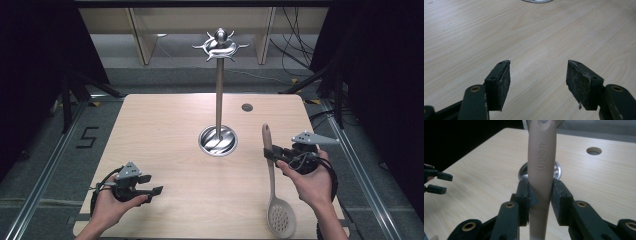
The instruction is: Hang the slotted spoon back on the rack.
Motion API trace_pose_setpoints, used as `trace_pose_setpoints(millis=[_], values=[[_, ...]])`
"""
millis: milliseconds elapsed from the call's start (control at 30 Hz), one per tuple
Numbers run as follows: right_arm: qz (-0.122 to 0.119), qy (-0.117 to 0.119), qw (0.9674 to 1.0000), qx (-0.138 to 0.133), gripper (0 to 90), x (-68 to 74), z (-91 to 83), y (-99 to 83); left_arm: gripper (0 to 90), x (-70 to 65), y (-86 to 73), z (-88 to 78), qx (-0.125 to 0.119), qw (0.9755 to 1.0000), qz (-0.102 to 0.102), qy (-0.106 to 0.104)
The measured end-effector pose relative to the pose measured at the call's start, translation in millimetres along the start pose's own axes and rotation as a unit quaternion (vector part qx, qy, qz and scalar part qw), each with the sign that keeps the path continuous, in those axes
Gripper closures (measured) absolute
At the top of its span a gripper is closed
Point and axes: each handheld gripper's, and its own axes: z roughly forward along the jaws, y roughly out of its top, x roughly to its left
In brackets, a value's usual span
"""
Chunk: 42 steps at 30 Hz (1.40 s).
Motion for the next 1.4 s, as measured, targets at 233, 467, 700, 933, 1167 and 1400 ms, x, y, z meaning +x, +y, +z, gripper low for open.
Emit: trace_pose_setpoints(millis=[233, 467, 700, 933, 1167, 1400], values=[[0.010, 0.010, 0.9995, -0.029, 70.4, 1.9, -6.9, 7.5, 35.8, -0.9, -0.2, -0.8, -0.008, 1.0000, -0.006, 0.001], [0.001, 0.009, 0.9986, -0.052, 70.4, 3.5, -8.2, 18.6, 35.8, -0.1, -0.5, -2.4, -0.006, 1.0000, 0.000, 0.006], [-0.016, 0.023, 0.9974, -0.066, 70.4, 6.8, -3.5, 30.9, 35.8, 0.6, -1.2, -3.1, -0.005, 1.0000, -0.002, 0.004], [-0.019, 0.029, 0.9967, -0.074, 70.4, 12.4, 3.5, 39.5, 35.8, 0.9, -2.0, -4.5, -0.010, 0.9999, -0.005, 0.006], [-0.023, 0.030, 0.9959, -0.082, 70.4, 15.7, 5.4, 46.5, 35.8, 0.8, -3.2, -6.3, -0.013, 0.9998, -0.011, 0.010], [-0.035, 0.030, 0.9945, -0.094, 70.4, 17.3, 4.5, 53.5, 35.8, 1.8, -5.0, -8.8, -0.011, 0.9998, -0.010, 0.012]])
